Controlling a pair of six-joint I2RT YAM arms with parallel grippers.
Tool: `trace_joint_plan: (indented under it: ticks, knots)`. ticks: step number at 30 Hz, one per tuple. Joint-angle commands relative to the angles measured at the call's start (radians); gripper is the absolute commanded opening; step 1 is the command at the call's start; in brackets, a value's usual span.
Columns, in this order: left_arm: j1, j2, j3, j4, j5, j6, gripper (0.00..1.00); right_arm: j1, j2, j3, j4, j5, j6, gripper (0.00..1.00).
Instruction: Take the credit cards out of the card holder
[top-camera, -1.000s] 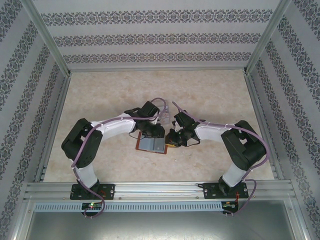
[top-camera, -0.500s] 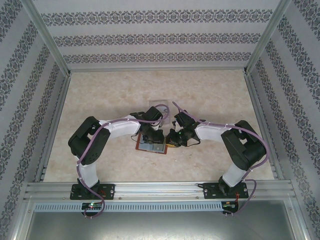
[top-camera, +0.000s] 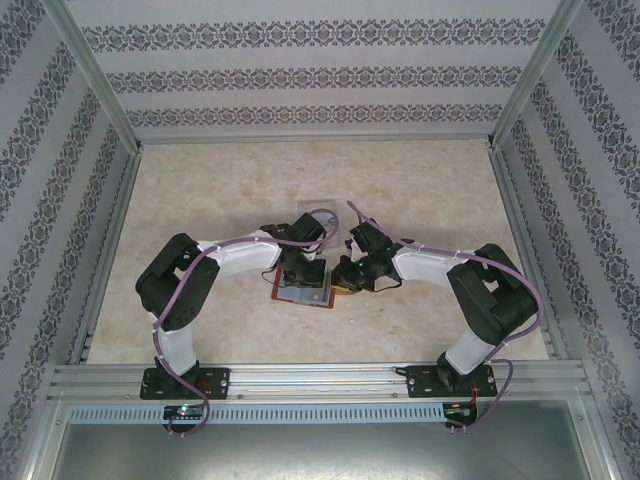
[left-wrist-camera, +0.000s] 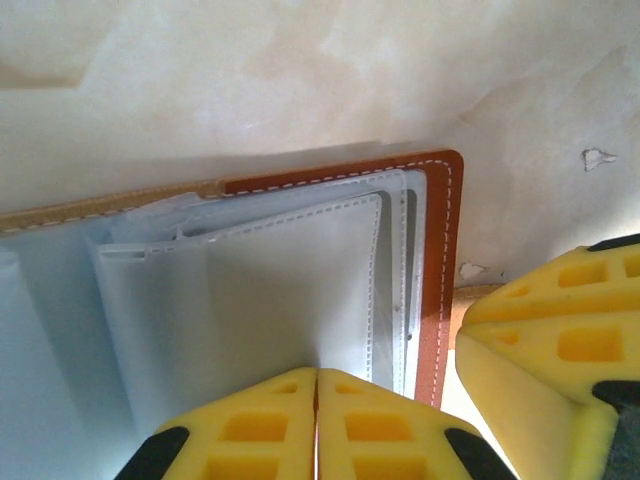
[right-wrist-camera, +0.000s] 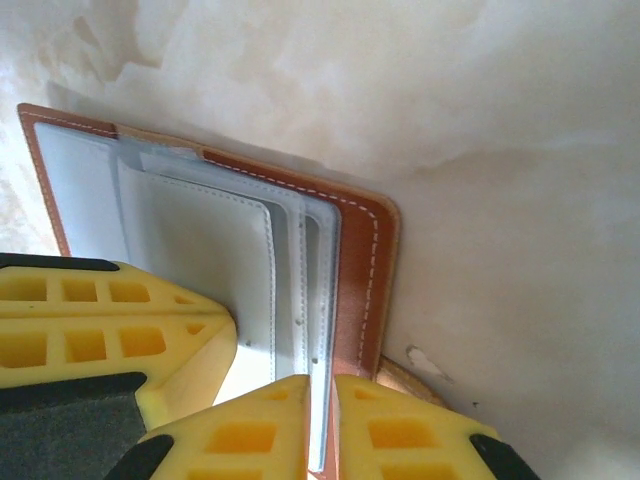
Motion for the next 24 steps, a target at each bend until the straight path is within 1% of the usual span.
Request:
trace_joint_plan:
  ticks: [1,6,13,24]
  knots:
    - [-0.007,-0.026,-0.001,-0.059,-0.051,0.014,0.05,0.011,-0.003,0.007,0.038,-0.040,0.030,0.17]
    - [-0.006,-0.037,-0.011,-0.057,-0.057,0.015,0.01,0.023,0.018,0.021,0.069,-0.052,0.053,0.20]
    - [-0.005,-0.052,-0.036,-0.036,-0.054,0.008,0.01,0.027,0.049,0.040,0.091,-0.061,0.068,0.24]
    - [0.002,-0.096,-0.067,-0.019,-0.057,-0.006,0.00,0.027,0.125,0.079,0.113,-0.078,0.069,0.27]
